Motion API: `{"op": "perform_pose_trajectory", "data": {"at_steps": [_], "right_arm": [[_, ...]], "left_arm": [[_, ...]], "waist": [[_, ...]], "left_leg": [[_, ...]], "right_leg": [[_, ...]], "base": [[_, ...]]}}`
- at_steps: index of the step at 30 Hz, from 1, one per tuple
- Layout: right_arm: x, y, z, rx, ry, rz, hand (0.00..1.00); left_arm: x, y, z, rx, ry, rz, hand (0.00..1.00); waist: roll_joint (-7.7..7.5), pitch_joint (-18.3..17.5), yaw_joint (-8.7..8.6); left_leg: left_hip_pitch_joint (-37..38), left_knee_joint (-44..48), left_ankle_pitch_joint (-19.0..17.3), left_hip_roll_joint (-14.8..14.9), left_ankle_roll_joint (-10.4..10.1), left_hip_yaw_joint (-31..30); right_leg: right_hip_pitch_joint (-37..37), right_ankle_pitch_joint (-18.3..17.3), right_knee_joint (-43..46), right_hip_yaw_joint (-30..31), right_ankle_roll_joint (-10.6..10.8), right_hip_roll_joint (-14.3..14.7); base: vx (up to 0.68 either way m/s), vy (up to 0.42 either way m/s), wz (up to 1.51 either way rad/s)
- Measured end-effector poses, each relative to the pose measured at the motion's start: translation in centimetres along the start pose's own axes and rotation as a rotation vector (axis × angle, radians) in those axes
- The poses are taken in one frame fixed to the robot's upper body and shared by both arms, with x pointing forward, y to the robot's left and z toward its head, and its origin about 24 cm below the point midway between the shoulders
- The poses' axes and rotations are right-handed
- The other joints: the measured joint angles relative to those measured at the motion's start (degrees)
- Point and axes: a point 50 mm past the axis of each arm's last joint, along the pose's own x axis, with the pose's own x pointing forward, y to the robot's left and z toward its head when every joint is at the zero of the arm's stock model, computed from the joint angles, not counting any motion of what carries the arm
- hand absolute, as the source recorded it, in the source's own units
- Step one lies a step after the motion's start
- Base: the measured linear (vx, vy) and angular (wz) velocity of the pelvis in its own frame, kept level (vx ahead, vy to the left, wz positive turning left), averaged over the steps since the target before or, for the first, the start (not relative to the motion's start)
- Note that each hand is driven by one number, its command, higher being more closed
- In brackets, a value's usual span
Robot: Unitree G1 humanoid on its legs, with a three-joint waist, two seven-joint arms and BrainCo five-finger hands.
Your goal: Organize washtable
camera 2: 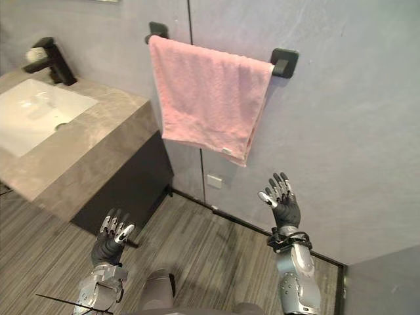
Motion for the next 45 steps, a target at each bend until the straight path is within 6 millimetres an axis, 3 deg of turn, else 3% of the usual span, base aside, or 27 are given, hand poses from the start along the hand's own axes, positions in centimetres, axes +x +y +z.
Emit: {"op": "perform_pose_trajectory", "data": {"at_steps": [1, 2, 3, 4, 6, 7, 8, 9, 11, 12, 13, 17, 18, 19, 20, 21, 22, 24, 27, 29, 31, 35, 38, 40, 43, 44, 45], "right_arm": [[-0.3, -1.0, -0.1, 0.016, -0.005, -0.054, 0.0], [-0.7, -1.5, -0.2, 0.018, -0.004, -0.085, 0.0], [-1.4, -2.4, -0.2, 0.022, -0.008, -0.129, 0.0], [-2.6, -3.9, -0.4, 0.013, 0.0, -0.2, 0.0], [-4.3, -5.6, -0.4, 0.009, 0.007, -0.293, 0.0], [-4.7, -6.2, -0.3, 0.017, -0.006, -0.339, 0.0], [-5.0, -6.5, -0.4, 0.029, -0.011, -0.366, 0.0], [-5.2, -6.5, -0.7, 0.042, -0.003, -0.383, 0.0], [-5.1, -6.6, -0.6, 0.047, -0.01, -0.392, 0.0], [-5.2, -6.6, -0.7, 0.048, -0.008, -0.398, 0.0], [-4.8, -6.4, -0.8, 0.053, -0.01, -0.391, 0.0], [-4.4, -5.5, -1.9, 0.068, 0.042, -0.355, 0.0], [-4.2, -4.9, -2.4, 0.074, 0.07, -0.326, 0.0], [-4.1, -4.6, -2.6, 0.077, 0.081, -0.311, 0.0], [-4.3, -4.2, -3.1, 0.082, 0.109, -0.284, 0.0], [-4.5, -4.0, -3.4, 0.084, 0.128, -0.27, 0.0], [-4.5, -4.0, -3.5, 0.087, 0.14, -0.261, 0.0], [-4.5, -3.7, -3.7, 0.092, 0.145, -0.254, 0.0], [-4.2, -2.6, -4.2, 0.095, 0.17, -0.202, 0.0], [-4.1, -1.7, -4.7, 0.102, 0.19, -0.167, 0.0], [-4.0, -0.7, -5.0, 0.108, 0.204, -0.128, 0.0], [-4.4, -0.4, -4.3, 0.112, 0.17, -0.127, 0.0], [-4.6, 0.3, -4.1, 0.113, 0.156, -0.102, 0.0], [-4.6, 0.6, -4.2, 0.116, 0.16, -0.088, 0.0], [-4.5, 1.3, -4.0, 0.117, 0.149, -0.059, 0.0], [-4.4, 1.3, -4.0, 0.117, 0.149, -0.059, 0.0], [-4.3, 1.3, -3.8, 0.115, 0.141, -0.056, 0.0]], "left_arm": [[0.7, -0.2, 0.4, 0.0, -0.023, -0.016, 0.0], [0.9, -0.3, 0.3, 0.0, -0.021, -0.019, 0.0], [1.1, -0.5, -0.2, -0.005, -0.003, -0.027, 0.0], [1.5, -1.3, -0.8, -0.014, 0.022, -0.056, 0.0], [2.5, -3.1, -1.1, -0.023, 0.028, -0.126, 0.0], [3.3, -4.0, -1.0, -0.027, 0.026, -0.16, 0.0], [3.8, -4.4, -0.9, -0.026, 0.021, -0.177, 0.0], [4.2, -4.7, -0.5, -0.011, 0.011, -0.196, 0.0], [4.4, -4.3, 0.0, 0.034, 0.01, -0.213, 0.0], [4.5, -4.1, 0.1, 0.04, 0.009, -0.21, 0.0], [4.2, -3.5, 0.1, 0.051, 0.016, -0.193, 0.0], [3.5, -1.0, 0.9, 0.089, -0.011, -0.094, 0.0], [3.4, -0.1, 1.4, 0.098, -0.031, -0.053, 0.0], [3.4, 0.3, 1.7, 0.101, -0.04, -0.034, 0.0], [3.4, 0.9, 2.0, 0.105, -0.055, -0.002, 0.0], [3.3, 1.5, 2.3, 0.107, -0.067, 0.029, 0.0], [3.2, 1.7, 2.5, 0.104, -0.076, 0.045, 0.0], [2.8, 1.6, 2.3, 0.087, -0.075, 0.058, 0.0], [1.9, 0.3, 0.9, 0.031, -0.047, 0.053, 0.0], [1.8, -0.7, 0.4, 0.003, -0.038, 0.037, 0.0], [1.4, -2.1, 0.0, -0.02, -0.031, 0.002, 0.0], [1.0, -2.3, -0.2, -0.04, -0.025, 0.003, 0.0], [0.5, -2.2, -0.1, -0.05, -0.027, 0.008, 0.0], [0.4, -2.3, -0.2, -0.057, -0.025, 0.003, 0.0], [0.4, -2.4, 0.0, -0.073, -0.036, 0.002, 0.0], [0.4, -2.3, 0.1, -0.072, -0.039, 0.011, 0.0], [0.4, -2.2, 0.3, -0.068, -0.043, 0.019, 0.0]], "waist": [[-0.53, 0.45, -0.52], [-0.11, 0.66, -0.67], [0.92, -0.16, -1.14], [2.76, -1.5, -3.1], [4.04, -2.72, -4.85], [4.3, -2.89, -5.95], [4.24, -2.95, -6.27], [3.14, -3.02, -7.08], [0.96, -3.57, -7.04], [0.42, -3.57, -6.96], [0.0, -3.54, -6.55], [0.75, -3.04, -3.78], [1.0, -2.56, -3.76], [1.14, -2.39, -3.81], [1.05, -1.73, -3.86], [1.62, -0.9, -3.9], [0.57, -0.26, -3.93], [-0.08, 0.96, -3.96], [-1.0, 1.32, -3.88], [-1.95, 0.89, -3.82], [-1.72, 1.43, -3.71], [-1.72, 1.62, -2.44], [-2.99, 1.59, -2.14], [-3.03, 1.65, -2.04], [-1.45, 2.97, -0.59], [-1.99, 3.25, -0.61], [-2.34, 3.28, -0.35]], "left_leg": [[0.91, 12.61, -8.44, 1.55, 3.68, 5.3], [4.25, 18.77, -12.16, 3.81, 3.99, 8.91], [8.83, 20.33, -13.3, 5.56, 2.39, 11.38], [13.46, 19.16, -14.32, 7.33, 0.22, 12.58], [18.19, 11.76, -13.48, 8.49, -0.98, 13.79], [19.06, 4.04, -14.31, 7.36, -5.08, 14.59], [18.96, 0.52, -15.07, 5.73, -6.53, 15.97], [18.24, -3.03, -15.34, 3.69, -6.99, 16.08], [18.89, -12.01, -14.74, -1.42, -8.94, 14.15], [19.18, -13.36, -14.15, -2.48, -8.91, 13.6], [19.32, -15.49, -12.35, -4.63, -7.85, 12.8], [20.31, -17.46, -11.45, -7.62, -6.5, 13.13], [20.07, -17.63, -10.89, -8.32, -5.61, 12.88], [19.94, -17.72, -10.76, -8.58, -5.24, 12.58], [19.89, -17.63, -10.44, -9.04, -4.08, 11.47], [19.13, -17.49, -10.3, -9.01, -1.94, 10.15], [18.59, -17.12, -10.0, -9.03, -0.97, 8.64], [18.01, -16.14, -10.03, -8.98, -0.6, 6.63], [17.07, -14.64, -10.17, -8.52, -0.6, 4.77], [15.29, -12.89, -10.61, -8.32, -1.27, 3.8], [14.34, -12.74, -10.25, -7.95, -2.24, 3.03], [15.85, -13.91, -9.79, -7.04, -3.29, 3.36], [15.3, -13.94, -10.07, -7.12, -3.29, 3.5], [12.74, -9.82, -11.39, -6.76, -3.43, 3.44], [7.94, 4.04, -16.34, -3.73, -4.09, 3.65], [6.66, 7.23, -17.26, -2.94, -5.03, 5.4], [5.37, 10.78, -19.19, -2.08, -4.18, 7.39]], "right_leg": [[-0.13, 2.28, -0.87, -4.76, 0.87, -1.55], [0.53, 3.27, -1.5, -6.27, 0.45, -1.82], [0.43, 3.89, -1.62, -9.09, 0.41, -2.17], [-0.25, 4.24, -1.25, -13.86, 0.68, -3.03], [-3.76, 4.32, 2.04, -19.64, 0.87, -6.7], [-6.0, 4.65, 4.4, -23.0, 1.42, -10.03], [-6.63, 5.22, 5.55, -24.54, 2.11, -12.01], [-6.91, 6.26, 6.15, -26.06, 2.19, -14.3], [-6.75, 9.6, 5.89, -27.12, 3.29, -18.51], [-6.71, 10.59, 5.61, -27.18, 3.41, -19.39], [-6.21, 14.02, 3.99, -27.01, 3.2, -20.64], [-4.99, 24.18, -1.19, -22.96, 2.76, -21.0], [-5.58, 26.99, -1.34, -19.97, 0.73, -21.01], [-6.05, 28.32, -1.41, -17.46, 0.0, -20.77], [-6.33, 29.62, -1.81, -10.79, 0.41, -19.45], [-6.28, 28.22, -1.53, -5.16, 1.95, -17.15], [-5.63, 24.24, 0.07, -0.96, 3.22, -14.48], [-4.63, 17.0, 2.28, 4.07, 3.03, -9.46], [-2.66, 10.63, 0.52, 7.54, 3.48, -4.07], [-0.47, 10.4, -2.94, 8.05, 3.8, -3.46], [0.48, 10.07, -5.81, 7.48, 4.3, -3.45], [2.81, 9.95, -7.03, 6.35, 4.49, -2.78], [3.07, 8.79, -7.01, 4.79, 5.68, -3.53], [3.47, 7.54, -6.81, 2.98, 6.03, -3.99], [5.61, 3.67, -3.93, -0.05, 6.82, -3.73], [6.36, 2.55, -2.77, -1.1, 6.4, -4.7], [6.67, 1.71, -2.33, -1.4, 6.43, -5.72]], "base": [[-0.31, -0.057, 1.96], [-0.26, -0.013, 1.43], [-0.22, 0.05, 1.64], [-0.2, 0.091, 1.91], [-0.23, 0.208, 2.15], [-0.26, 0.293, 2.02], [-0.25, 0.348, 1.93], [-0.23, 0.373, 1.73], [-0.22, 0.456, 1.57], [-0.17, 0.418, 0.96], [-0.13, 0.324, 0.55], [-0.12, 0.261, 0.14], [-0.12, 0.221, 0.13], [-0.06, 0.194, 0.36], [0.0, 0.145, 0.48], [0.01, 0.103, 0.66], [0.0, 0.027, 0.63], [-0.03, -0.026, 0.48], [-0.06, -0.1, 0.28], [-0.07, -0.124, 0.27], [-0.09, -0.12, 0.18], [-0.09, -0.096, 0.05], [-0.06, -0.041, 0.27], [-0.03, -0.019, 0.45], [-0.03, 0.046, 0.48], [-0.02, 0.157, 0.7], [-0.02, 0.212, 0.61]]}}
